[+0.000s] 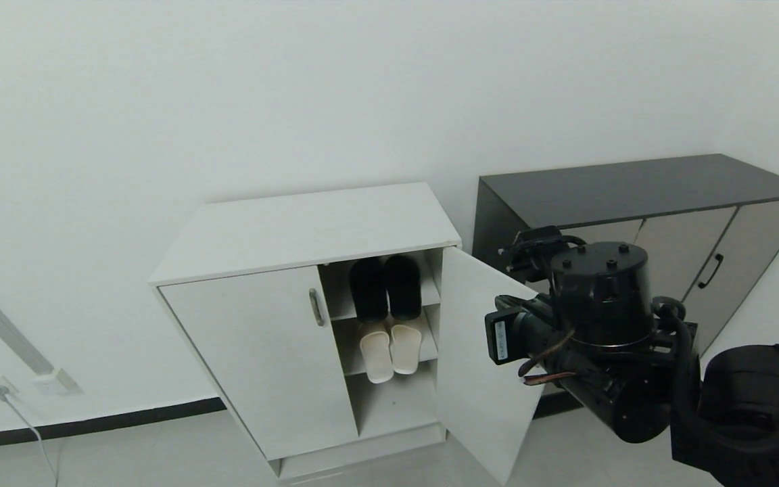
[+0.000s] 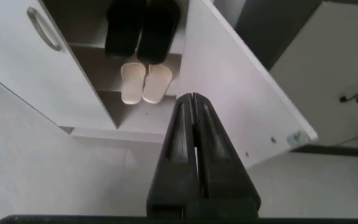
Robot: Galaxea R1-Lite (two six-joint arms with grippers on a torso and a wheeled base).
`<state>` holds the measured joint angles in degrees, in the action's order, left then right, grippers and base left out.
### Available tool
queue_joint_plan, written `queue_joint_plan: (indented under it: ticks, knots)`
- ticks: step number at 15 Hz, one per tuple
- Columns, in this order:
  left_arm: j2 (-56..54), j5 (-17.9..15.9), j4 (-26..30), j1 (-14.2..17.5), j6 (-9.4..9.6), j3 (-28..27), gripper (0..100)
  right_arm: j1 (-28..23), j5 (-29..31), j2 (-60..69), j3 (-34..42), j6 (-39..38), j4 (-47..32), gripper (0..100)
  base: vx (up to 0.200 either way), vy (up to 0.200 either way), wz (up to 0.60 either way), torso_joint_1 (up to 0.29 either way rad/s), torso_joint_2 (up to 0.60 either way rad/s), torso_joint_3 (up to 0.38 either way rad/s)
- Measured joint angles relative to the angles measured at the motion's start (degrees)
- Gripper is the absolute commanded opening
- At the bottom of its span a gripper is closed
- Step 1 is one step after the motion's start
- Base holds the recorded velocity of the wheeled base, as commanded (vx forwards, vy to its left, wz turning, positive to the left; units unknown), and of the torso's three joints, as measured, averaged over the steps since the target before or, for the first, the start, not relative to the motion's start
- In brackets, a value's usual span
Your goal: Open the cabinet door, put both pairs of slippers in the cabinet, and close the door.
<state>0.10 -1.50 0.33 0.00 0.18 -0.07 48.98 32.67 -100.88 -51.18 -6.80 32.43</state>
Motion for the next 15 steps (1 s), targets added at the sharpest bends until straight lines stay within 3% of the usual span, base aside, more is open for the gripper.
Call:
queue_joint_plan:
  ticks: [4,10,15]
  knots:
    - [0.0,0.0,0.0,0.0,0.00,0.0,0,-1.7,-0.3,-0.2,-0.8,0.0,0.0,0,0.000,0.000,0.00,0.000,0.00,0.000]
    - [0.0,0.0,0.0,0.0,-0.02,0.0,0,-14.8,-8.0,-5.7,-10.8,-0.1,-3.6,0,0.000,0.000,0.00,0.000,0.00,0.000]
    - [0.0,0.1,0.0,0.0,-0.09,0.0,0,-20.6,-9.5,-13.9,-16.1,-0.9,-3.6,0,0.000,0.000,0.00,0.000,0.00,0.000]
